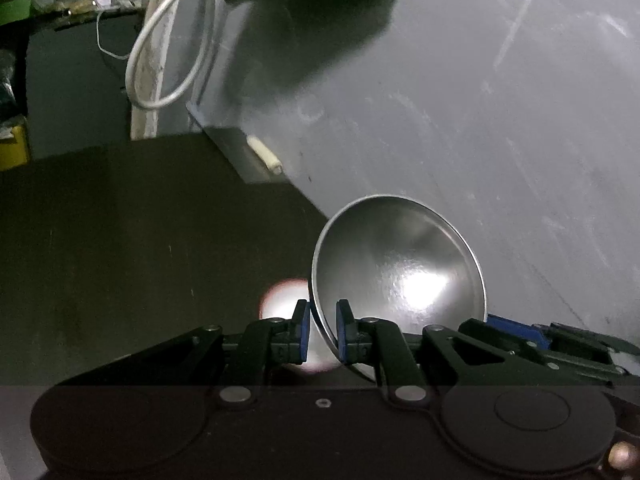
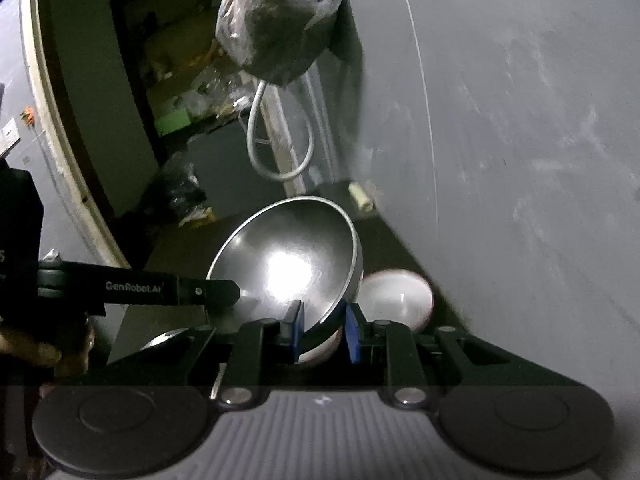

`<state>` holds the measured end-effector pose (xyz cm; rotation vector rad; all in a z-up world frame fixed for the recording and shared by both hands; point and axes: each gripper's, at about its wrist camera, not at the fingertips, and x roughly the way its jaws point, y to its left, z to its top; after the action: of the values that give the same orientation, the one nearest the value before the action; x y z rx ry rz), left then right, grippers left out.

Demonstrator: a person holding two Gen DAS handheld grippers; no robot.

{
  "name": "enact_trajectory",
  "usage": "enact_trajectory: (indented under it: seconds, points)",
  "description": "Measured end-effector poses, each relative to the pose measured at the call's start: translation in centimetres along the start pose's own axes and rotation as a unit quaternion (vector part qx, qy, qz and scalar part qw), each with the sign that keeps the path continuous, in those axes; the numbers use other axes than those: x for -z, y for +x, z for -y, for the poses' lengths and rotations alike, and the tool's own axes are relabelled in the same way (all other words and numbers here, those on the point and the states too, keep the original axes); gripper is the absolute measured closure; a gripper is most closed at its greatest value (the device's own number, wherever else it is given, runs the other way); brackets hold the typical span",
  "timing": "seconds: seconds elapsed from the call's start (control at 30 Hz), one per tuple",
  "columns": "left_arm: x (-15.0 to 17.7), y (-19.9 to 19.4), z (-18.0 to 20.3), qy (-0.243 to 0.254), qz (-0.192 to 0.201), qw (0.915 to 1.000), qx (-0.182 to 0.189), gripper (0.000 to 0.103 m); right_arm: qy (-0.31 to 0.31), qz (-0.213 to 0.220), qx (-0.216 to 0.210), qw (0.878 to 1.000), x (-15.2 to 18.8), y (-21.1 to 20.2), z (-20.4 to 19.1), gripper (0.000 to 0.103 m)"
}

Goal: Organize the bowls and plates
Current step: 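Lift the handled steel bowl with both grippers and carry it beside the plate stack, then lower the steel bowl onto the table and open both grippers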

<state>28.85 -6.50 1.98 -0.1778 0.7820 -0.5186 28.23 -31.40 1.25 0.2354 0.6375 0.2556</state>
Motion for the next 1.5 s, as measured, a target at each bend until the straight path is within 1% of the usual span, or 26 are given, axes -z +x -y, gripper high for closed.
enact_trajectory:
  seconds: [0.1,0.2,0.33,0.47,0.57,0.73,1.0,1.13,1.23,1.5]
  points:
    - [1.8,-0.6,0.2,0.005,-0.024,0.9996,0.01,0.088,0.007,-0.018,-0.009,1.0,1.4,-1.2,0.3,0.078]
    - [3.5,-0.5,0.2,0.011,-0.052,0.9984,0.017,0.087,0.03,-0.042,-0.021,0.998,2.8,-1.7,1.1,0.078]
    - [5.4,-0.2,0.6,0.017,-0.086,0.996,0.013,0.086,0.036,-0.075,-0.019,0.996,4.5,-2.0,1.3,0.078]
    - [7.1,-0.6,0.5,0.017,-0.115,0.9932,0.014,0.086,0.047,-0.103,-0.029,0.993,6.4,-2.9,1.6,0.078]
    - [7.9,-0.7,0.6,0.021,-0.136,0.9904,0.019,0.085,0.046,-0.12,-0.036,0.991,7.1,-3.5,1.6,0.078]
    - [8.9,-1.0,0.9,0.03,-0.167,0.9853,0.024,0.083,0.032,-0.145,-0.046,0.988,7.4,-4.1,1.7,0.078]
    - [9.3,-1.7,0.9,0.033,-0.192,0.9806,0.02,0.082,0.021,-0.176,-0.062,0.982,7.8,-3.7,1.1,0.078]
    - [9.4,-2.1,0.9,0.03,-0.198,0.9795,0.018,0.082,0.02,-0.186,-0.067,0.98,7.8,-3.4,1.1,0.078]
    - [9.5,-2.5,1.0,0.032,-0.199,0.9794,0.018,0.082,0.02,-0.19,-0.068,0.979,7.8,-3.4,1.1,0.078]
    - [9.4,-2.2,1.0,0.031,-0.195,0.98,0.021,0.081,0.025,-0.192,-0.064,0.979,7.9,-3.1,1.2,0.077]
